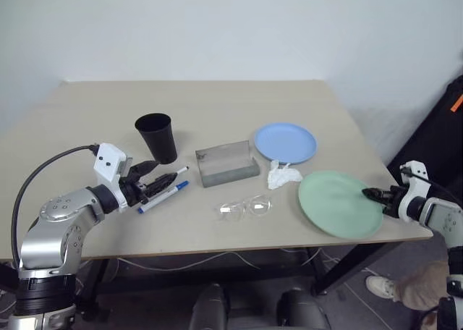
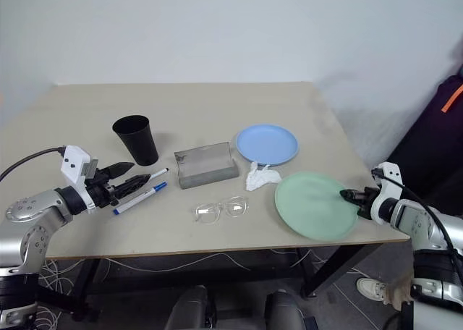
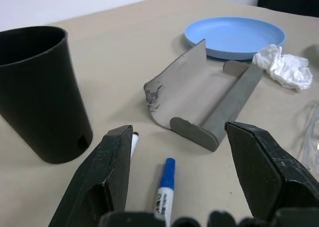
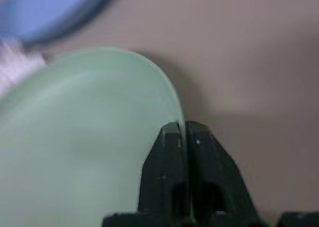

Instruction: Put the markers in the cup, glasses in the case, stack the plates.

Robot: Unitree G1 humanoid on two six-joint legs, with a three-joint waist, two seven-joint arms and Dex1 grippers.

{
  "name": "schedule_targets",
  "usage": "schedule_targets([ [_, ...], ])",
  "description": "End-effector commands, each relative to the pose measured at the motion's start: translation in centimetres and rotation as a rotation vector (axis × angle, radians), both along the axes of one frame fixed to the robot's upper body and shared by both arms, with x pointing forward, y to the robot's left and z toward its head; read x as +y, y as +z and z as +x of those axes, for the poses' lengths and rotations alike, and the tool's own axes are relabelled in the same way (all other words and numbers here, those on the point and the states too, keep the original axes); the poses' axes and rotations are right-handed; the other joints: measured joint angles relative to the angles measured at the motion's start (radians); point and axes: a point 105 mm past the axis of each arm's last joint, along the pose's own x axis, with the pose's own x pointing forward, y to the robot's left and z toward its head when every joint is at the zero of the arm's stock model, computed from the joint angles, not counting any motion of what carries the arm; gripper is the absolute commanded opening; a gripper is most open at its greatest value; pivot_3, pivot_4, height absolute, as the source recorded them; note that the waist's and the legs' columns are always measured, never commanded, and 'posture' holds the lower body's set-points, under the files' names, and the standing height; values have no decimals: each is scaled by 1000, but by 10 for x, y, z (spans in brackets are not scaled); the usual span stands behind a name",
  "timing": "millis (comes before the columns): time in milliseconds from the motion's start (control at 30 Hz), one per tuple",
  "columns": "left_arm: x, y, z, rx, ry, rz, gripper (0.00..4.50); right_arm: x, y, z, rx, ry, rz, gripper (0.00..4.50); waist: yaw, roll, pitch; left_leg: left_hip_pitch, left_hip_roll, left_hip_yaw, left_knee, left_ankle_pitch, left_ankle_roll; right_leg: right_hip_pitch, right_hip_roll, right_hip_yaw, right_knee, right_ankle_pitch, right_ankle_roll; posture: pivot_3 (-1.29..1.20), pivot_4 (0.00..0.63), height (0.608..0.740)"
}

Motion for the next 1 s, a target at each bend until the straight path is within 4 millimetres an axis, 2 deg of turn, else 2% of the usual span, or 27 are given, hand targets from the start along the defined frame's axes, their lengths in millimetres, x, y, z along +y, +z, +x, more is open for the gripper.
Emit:
schedule_targets([
  [33,-5,13,1,-58,-14,8,3106,-6,24,15,-46,-125,159,24,0,0,0,0,0,0,1,0,0,0,0,0,0,0,0,0,0,649],
  [233,-5,11,3,-58,-12,9,3106,6,50,32,-101,-171,250,24,0,3,0,0,0,0,0,0,0,-1,0,0,0,1,-1,0,0,649],
  [300,-5,12,4,-59,-11,8,3106,13,62,44,-132,-186,273,24,0,4,0,0,0,0,-1,0,0,-1,0,0,0,2,-1,0,0,649],
  [400,-5,11,7,-52,-10,-2,3106,27,69,64,-147,-217,255,24,-2,7,0,-1,-1,0,-1,0,0,-2,1,1,0,6,-1,0,0,649],
  [533,-8,12,10,-56,-13,-10,3106,43,69,91,-155,-291,230,24,-3,7,-1,0,0,0,-1,0,0,-2,1,1,0,6,-1,0,0,649],
  [700,-12,11,12,-60,-15,-19,3106,72,55,122,-153,-346,83,24,-5,8,-1,-1,-1,0,-1,0,0,-3,1,1,1,6,-1,0,0,649],
  [967,-9,11,9,-67,10,-25,3106,98,45,136,-188,-379,12,24,-6,8,-1,-3,-1,-1,-1,0,0,-4,1,1,1,6,-1,0,0,649],
  [1000,-9,11,8,-68,13,-26,3106,100,43,136,-188,-386,11,393,-6,8,-1,-3,-1,-1,0,0,0,-4,1,1,2,6,-1,0,0,649],
])
